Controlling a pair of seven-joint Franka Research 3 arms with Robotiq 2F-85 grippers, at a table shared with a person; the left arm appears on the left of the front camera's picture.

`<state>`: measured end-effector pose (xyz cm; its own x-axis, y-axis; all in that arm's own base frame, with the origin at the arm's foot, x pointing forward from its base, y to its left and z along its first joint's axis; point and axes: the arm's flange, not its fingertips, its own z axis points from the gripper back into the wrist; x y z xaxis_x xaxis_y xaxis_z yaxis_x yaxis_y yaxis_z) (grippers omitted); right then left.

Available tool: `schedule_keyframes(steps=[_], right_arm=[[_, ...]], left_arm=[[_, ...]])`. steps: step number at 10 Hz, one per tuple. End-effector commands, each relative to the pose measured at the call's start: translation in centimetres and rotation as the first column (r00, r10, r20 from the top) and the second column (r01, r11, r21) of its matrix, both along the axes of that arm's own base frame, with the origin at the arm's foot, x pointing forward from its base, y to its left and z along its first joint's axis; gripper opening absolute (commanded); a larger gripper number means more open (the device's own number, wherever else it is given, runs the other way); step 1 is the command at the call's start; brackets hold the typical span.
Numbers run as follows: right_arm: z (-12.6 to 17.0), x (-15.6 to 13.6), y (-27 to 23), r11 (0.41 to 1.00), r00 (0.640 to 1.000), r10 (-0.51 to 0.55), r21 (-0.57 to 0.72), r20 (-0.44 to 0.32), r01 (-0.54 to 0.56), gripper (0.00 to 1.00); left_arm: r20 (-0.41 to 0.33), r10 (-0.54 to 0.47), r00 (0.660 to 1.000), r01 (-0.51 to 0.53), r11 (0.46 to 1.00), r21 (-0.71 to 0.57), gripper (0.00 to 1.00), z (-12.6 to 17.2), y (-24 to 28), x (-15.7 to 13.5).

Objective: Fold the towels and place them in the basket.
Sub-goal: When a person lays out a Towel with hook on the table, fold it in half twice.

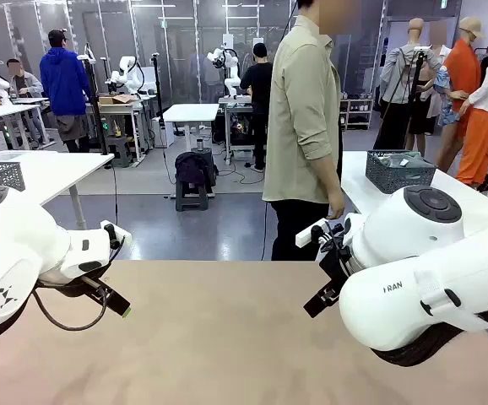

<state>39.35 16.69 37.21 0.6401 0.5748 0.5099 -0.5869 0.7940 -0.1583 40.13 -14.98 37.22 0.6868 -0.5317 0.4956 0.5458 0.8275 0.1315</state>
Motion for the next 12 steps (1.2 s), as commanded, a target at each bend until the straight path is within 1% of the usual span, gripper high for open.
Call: schedule_keyframes(steps=[1, 12], right_arm=[[0.0, 0.0, 0.0, 1.0, 1.0, 0.0, 0.0, 0.0, 0.0, 1.0], [0.0, 0.0, 0.0, 1.0, 1.0, 0.0, 0.0, 0.0, 0.0, 1.0]], left_arm=[[0.0, 0.0, 1.0, 0.0, 1.0, 0.0, 1.0, 0.0, -0.02, -0.01], [0.0, -0.001, 1.0, 0.001, 1.0, 0.0, 1.0, 0.0, -0.03, -0.01]])
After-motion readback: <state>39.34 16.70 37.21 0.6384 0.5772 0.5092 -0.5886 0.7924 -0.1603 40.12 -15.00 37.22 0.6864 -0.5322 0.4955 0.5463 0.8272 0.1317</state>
